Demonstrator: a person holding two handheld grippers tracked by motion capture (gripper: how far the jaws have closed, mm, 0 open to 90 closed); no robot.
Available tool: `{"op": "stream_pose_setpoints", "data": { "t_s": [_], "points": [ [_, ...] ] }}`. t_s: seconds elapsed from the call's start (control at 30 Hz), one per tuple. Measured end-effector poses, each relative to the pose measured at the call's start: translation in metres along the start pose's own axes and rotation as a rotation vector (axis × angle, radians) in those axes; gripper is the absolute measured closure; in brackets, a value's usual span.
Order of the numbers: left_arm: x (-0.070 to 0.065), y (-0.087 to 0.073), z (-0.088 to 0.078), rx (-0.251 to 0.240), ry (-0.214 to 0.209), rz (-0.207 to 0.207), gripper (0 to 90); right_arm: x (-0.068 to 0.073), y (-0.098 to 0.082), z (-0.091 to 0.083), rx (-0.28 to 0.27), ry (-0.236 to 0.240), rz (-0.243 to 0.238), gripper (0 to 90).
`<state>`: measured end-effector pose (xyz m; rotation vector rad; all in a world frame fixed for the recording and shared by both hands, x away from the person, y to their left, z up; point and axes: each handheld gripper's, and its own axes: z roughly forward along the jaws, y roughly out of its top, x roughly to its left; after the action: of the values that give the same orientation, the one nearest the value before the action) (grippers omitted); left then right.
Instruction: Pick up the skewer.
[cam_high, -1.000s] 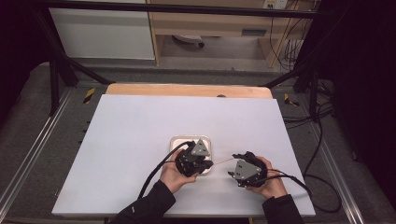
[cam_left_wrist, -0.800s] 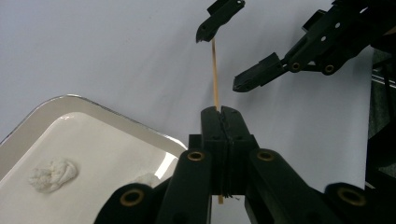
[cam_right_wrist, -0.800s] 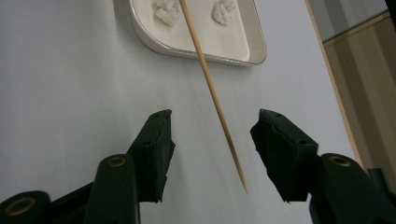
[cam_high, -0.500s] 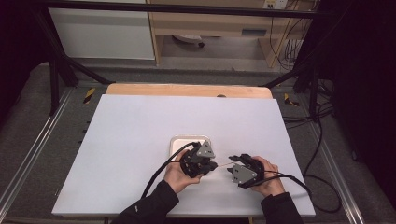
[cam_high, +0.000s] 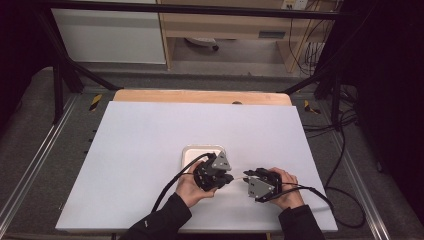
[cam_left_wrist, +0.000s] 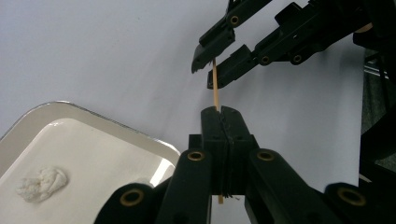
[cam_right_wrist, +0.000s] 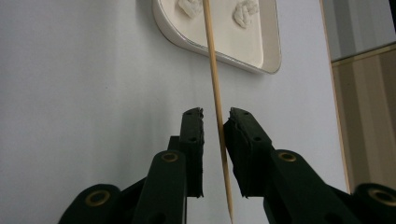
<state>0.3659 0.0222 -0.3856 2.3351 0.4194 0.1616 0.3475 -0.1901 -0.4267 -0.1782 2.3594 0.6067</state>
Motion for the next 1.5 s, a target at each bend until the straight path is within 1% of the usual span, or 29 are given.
{"op": "stream_pose_setpoints", "data": {
  "t_s": [0.03,0.27,0.33,0.47,0.5,0.53,0.63,0.77,0.8,0.83,0.9,1.0,1.03,1.07,1.1,1.13,1.17,1.2,1.27,1.3,1.37,1.4,1.43,1.47,1.5],
  "points": [
    [0.000,0.000,0.000,0.000,-0.001,0.000,89.2,0.000,0.000,0.000,-0.006,0.001,-0.001,77.1],
    [0.000,0.000,0.002,0.003,-0.007,0.004,89.2,0.000,0.000,0.000,-0.003,0.005,-0.009,84.6],
    [-0.001,0.000,0.002,0.004,-0.007,0.004,89.2,-0.001,-0.001,0.000,0.000,0.002,-0.026,85.9],
    [0.001,0.000,0.002,0.003,-0.012,0.002,89.2,0.000,0.000,-0.001,-0.001,0.007,-0.035,87.1],
    [0.001,0.000,0.002,0.008,-0.014,0.001,89.1,0.000,0.000,0.000,-0.003,0.009,-0.051,87.7],
    [0.001,0.000,0.002,0.008,-0.014,0.001,89.1,0.001,0.000,0.000,-0.003,0.010,-0.055,87.8],
    [0.003,-0.001,0.003,0.016,-0.013,-0.006,88.9,0.001,0.000,0.000,-0.003,0.017,-0.053,88.2],
    [0.004,-0.001,0.002,0.021,-0.009,-0.017,88.4,0.000,0.001,0.000,0.000,0.021,-0.069,88.6],
    [0.005,-0.001,0.002,0.031,-0.011,-0.018,88.0,0.000,0.002,0.000,0.004,0.028,-0.075,88.8],
    [0.005,0.000,0.001,0.039,-0.002,-0.009,87.6,0.000,0.003,0.000,0.008,0.031,-0.076,88.8],
    [0.005,0.001,0.001,0.044,0.002,-0.008,82.6,0.001,0.005,0.001,0.023,0.030,-0.088,88.9],
    [0.007,0.005,0.000,0.087,0.025,-0.002,73.4,0.000,0.006,0.001,0.037,0.026,-0.106,88.8],
    [0.007,0.006,-0.001,0.105,0.023,-0.001,70.4,0.000,0.007,0.001,0.036,0.027,-0.101,88.8],
    [0.008,0.008,-0.001,0.127,0.019,0.000,70.4,0.000,0.007,0.001,0.036,0.027,-0.101,88.8],
    [0.008,0.010,-0.001,0.156,0.021,0.008,66.5,0.000,0.007,0.001,0.040,0.027,-0.105,88.8],
    [0.009,0.011,-0.001,0.173,0.024,0.015,66.5,0.000,0.007,0.001,0.040,0.027,-0.105,88.8],
    [0.009,0.013,0.000,0.200,0.026,0.018,64.5,-0.001,0.007,0.001,0.047,0.026,-0.114,88.8],
    [0.009,0.014,0.001,0.218,0.029,0.027,65.4,-0.001,0.008,0.001,0.049,0.030,-0.114,88.9],
    [0.010,0.016,0.004,0.246,0.020,0.025,66.2,-0.001,0.008,0.001,0.047,0.030,-0.117,88.9],
    [0.010,0.017,0.006,0.260,0.013,0.027,69.0,-0.001,0.009,0.002,0.049,0.030,-0.129,88.9],
    [0.008,0.018,0.011,0.284,0.004,0.042,72.2,-0.001,0.009,0.001,0.056,0.031,-0.139,88.9],
    [0.007,0.019,0.013,0.296,0.003,0.050,73.3,-0.001,0.009,0.001,0.055,0.035,-0.137,88.9],
    [0.005,0.019,0.015,0.308,0.003,0.057,75.1,0.000,0.009,0.001,0.058,0.034,-0.137,88.9],
    [0.004,0.019,0.017,0.317,0.005,0.068,75.1,0.000,0.009,0.001,0.058,0.034,-0.137,88.9],
    [0.003,0.019,0.020,0.321,0.011,0.075,78.3,0.000,0.009,0.001,0.062,0.037,-0.144,88.9]
  ]
}}
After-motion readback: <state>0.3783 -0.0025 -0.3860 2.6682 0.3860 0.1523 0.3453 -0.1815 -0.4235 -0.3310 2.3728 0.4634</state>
